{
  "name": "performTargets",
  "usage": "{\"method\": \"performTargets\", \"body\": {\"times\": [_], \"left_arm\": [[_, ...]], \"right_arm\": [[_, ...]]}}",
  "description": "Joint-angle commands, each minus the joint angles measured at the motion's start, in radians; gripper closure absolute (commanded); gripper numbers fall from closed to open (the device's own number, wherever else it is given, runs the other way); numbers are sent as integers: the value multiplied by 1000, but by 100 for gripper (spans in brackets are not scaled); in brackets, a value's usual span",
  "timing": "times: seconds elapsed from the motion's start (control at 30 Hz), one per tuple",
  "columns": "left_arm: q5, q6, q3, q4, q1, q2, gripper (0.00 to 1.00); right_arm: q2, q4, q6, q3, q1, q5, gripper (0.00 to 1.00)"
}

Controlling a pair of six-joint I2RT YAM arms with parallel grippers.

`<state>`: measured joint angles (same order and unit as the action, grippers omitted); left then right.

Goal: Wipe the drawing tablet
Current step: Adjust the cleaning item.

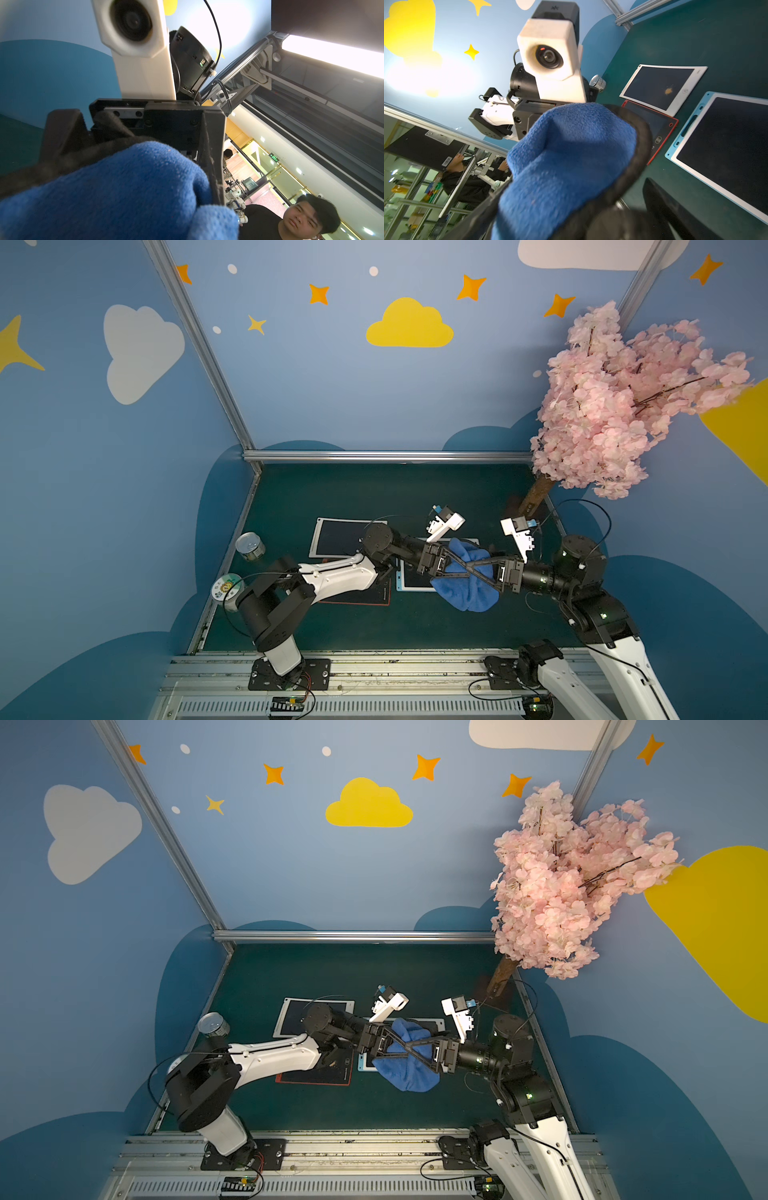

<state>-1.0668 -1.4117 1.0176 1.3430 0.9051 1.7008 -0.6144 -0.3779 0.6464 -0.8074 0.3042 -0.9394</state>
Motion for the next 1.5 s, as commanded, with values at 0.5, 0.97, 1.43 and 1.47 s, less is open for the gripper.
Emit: {"method": "performTargets", "body": {"times": [0.5, 0.97, 1.43, 1.47], "left_arm": [[-33, 2, 12, 54, 9, 6, 57], [193, 659, -187, -941, -217, -335, 37], [994, 1114, 35, -1767, -186, -126, 43], [1001, 1118, 49, -1782, -187, -93, 43]], "right_arm": [[-19, -1, 2, -25, 23, 23, 100], [-19, -511, -296, -336, 7, 615, 100], [-163, -165, -210, 23, 27, 814, 100], [-192, -125, -205, 35, 32, 814, 100]]}}
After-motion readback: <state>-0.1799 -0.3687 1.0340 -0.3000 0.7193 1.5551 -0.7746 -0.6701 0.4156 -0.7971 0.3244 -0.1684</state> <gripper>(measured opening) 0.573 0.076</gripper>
